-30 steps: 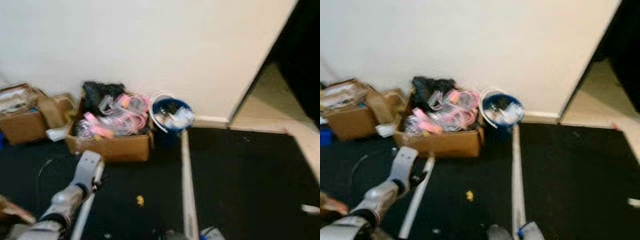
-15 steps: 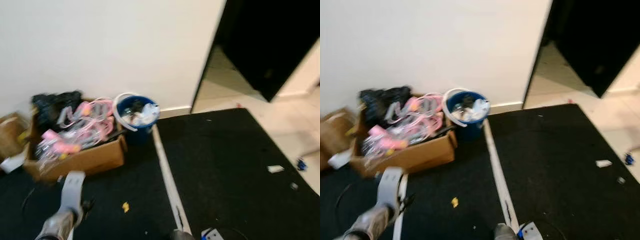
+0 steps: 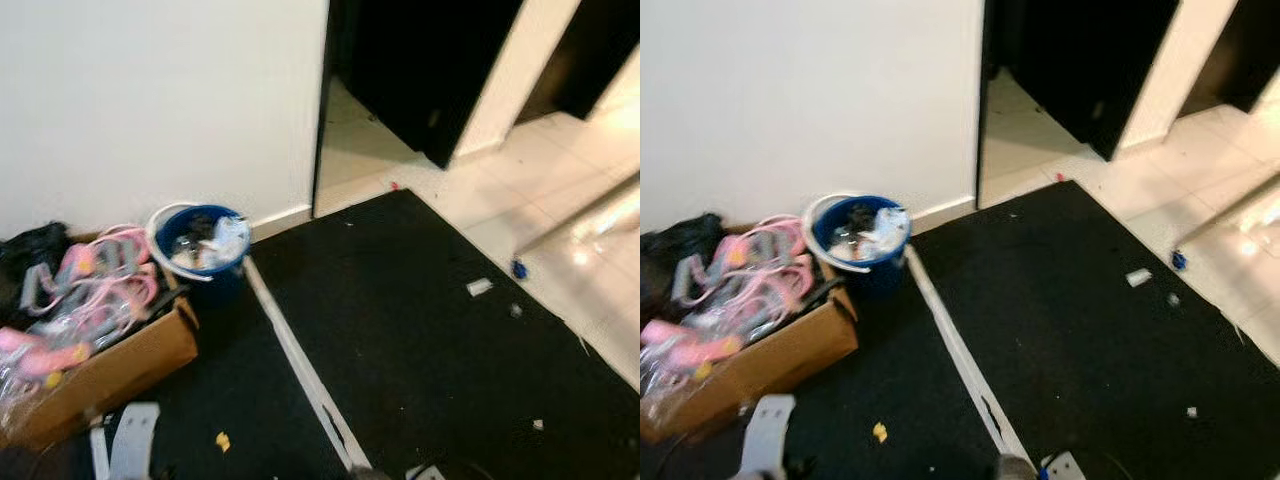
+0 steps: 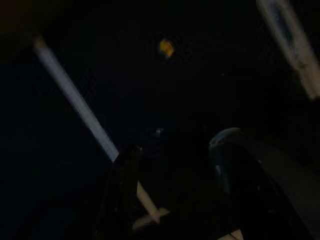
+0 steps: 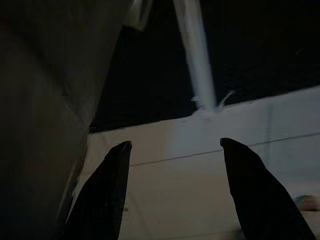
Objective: Picking trash to rubbish bin
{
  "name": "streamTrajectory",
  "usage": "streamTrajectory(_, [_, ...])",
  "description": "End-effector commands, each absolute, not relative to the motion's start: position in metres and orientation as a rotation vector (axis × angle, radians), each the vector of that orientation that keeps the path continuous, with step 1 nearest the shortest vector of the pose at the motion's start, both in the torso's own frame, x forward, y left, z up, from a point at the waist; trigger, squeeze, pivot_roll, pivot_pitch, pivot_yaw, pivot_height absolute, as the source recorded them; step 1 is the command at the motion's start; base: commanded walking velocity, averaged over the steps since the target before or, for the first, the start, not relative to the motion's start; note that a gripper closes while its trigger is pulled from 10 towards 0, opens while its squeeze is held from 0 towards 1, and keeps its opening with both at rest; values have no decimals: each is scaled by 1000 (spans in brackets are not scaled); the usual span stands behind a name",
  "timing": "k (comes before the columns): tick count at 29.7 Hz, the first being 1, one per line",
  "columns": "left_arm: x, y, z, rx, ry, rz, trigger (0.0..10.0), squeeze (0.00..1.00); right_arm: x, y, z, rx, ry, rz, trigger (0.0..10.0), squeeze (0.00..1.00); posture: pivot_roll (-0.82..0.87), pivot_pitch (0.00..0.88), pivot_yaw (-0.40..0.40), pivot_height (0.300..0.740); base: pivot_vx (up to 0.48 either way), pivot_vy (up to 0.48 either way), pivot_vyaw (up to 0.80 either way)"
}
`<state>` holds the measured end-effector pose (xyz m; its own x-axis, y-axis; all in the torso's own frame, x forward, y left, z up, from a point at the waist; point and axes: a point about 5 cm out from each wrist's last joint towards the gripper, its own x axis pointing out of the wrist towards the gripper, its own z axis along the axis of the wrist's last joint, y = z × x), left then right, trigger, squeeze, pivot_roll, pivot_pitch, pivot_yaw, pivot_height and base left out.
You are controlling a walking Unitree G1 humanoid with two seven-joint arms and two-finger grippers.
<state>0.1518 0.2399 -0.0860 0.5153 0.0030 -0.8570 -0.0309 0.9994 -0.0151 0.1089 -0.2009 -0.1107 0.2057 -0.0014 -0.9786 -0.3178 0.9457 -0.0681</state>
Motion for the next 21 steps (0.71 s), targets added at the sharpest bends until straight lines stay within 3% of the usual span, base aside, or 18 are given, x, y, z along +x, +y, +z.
streamTrajectory(1, [149,237,-88,-21,1044,3,10000,0,107,-197,-112,-265,1355,232,10000,0,-9,91,55,740,0,0,-800])
streamTrajectory(21, [126,242,-95,21,1130,-18,10000,0,107,-198,-111,-287,1358,242,10000,0,-8,73,49,740,0,0,-800])
